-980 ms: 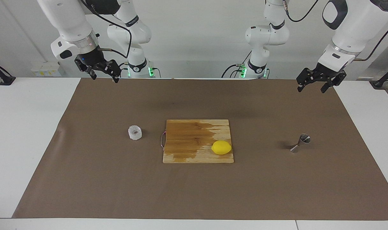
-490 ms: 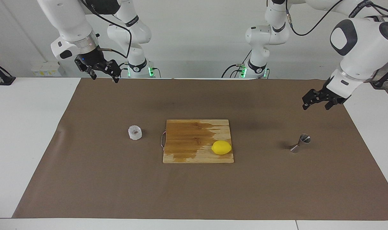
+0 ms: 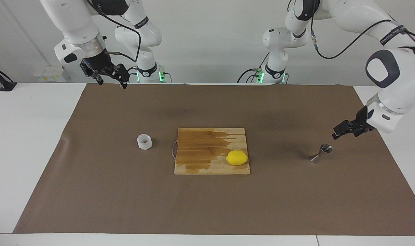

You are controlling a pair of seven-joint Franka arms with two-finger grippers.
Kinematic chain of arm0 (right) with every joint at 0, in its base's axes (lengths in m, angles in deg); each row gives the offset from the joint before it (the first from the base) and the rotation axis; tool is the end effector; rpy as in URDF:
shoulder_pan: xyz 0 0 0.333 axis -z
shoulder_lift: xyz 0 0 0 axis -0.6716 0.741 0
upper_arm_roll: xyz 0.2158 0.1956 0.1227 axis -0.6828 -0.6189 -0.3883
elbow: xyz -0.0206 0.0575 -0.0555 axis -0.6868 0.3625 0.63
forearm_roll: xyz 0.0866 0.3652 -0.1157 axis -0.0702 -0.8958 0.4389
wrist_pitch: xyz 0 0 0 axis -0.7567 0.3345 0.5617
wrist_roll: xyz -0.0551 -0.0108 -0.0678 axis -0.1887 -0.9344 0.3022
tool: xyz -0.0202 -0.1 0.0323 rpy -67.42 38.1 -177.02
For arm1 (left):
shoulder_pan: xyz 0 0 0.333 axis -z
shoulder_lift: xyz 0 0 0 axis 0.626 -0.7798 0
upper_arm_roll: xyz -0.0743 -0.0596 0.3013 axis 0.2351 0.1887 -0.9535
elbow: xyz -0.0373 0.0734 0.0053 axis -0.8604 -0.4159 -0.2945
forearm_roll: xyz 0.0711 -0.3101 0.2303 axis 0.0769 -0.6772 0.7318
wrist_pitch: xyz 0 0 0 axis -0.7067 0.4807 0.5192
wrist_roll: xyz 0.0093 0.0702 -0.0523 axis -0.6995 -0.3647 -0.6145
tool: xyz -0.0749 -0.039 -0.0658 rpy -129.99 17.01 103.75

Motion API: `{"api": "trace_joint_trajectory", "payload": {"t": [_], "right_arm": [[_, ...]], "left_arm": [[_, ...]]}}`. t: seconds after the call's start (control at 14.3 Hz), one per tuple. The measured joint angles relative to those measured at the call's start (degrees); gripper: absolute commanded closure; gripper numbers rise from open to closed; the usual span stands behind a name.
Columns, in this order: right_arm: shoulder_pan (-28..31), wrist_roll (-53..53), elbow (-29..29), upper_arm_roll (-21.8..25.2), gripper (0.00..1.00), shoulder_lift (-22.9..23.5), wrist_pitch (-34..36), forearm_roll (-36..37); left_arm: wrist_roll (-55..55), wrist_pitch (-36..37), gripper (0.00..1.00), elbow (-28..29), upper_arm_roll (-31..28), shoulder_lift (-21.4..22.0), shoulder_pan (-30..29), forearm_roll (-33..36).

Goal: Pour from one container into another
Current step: 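Reach the open left gripper to the small silver cup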

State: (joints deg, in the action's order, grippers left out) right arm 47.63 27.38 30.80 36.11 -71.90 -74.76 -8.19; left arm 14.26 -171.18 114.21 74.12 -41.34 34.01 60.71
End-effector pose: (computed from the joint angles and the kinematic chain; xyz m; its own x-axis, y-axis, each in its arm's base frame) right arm 0.5188 0.0217 0.6194 0.9731 -0.2102 -0.0942 -0.2119 -0.9772 -0.0088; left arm 0.6704 0.0655 0.4781 0.9151 0.3744 -0.1496 0.3984 -0.8967 0.1929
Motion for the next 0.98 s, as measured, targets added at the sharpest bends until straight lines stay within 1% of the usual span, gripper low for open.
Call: {"api": "trace_joint_trajectory", "payload": {"t": [0.28, 0.56, 0.7, 0.84, 0.98], "right_arm": [[0.0, 0.0, 0.0, 0.0, 0.00, 0.0, 0.0, 0.0], [0.0, 0.0, 0.0, 0.0, 0.00, 0.0, 0.0, 0.0], [0.0, 0.0, 0.0, 0.0, 0.00, 0.0, 0.0, 0.0], [0.0, 0.0, 0.0, 0.0, 0.00, 0.0, 0.0, 0.0], [0.0, 0.0, 0.0, 0.0, 0.00, 0.0, 0.0, 0.0]], "left_arm": [[-14.0, -0.3, 0.00, 0.0, -0.1, -4.3, -2.9, -6.2], [-27.0, -5.3, 0.00, 0.2, -0.1, -8.7, -7.1, -12.6], [-32.1, -6.9, 0.00, 0.8, -0.2, -9.7, -9.0, -16.3], [-37.1, -6.9, 0.00, 2.1, -0.2, -10.5, -10.1, -18.3], [-39.3, -6.6, 0.00, 3.5, -0.2, -11.7, -10.7, -19.7]]}}
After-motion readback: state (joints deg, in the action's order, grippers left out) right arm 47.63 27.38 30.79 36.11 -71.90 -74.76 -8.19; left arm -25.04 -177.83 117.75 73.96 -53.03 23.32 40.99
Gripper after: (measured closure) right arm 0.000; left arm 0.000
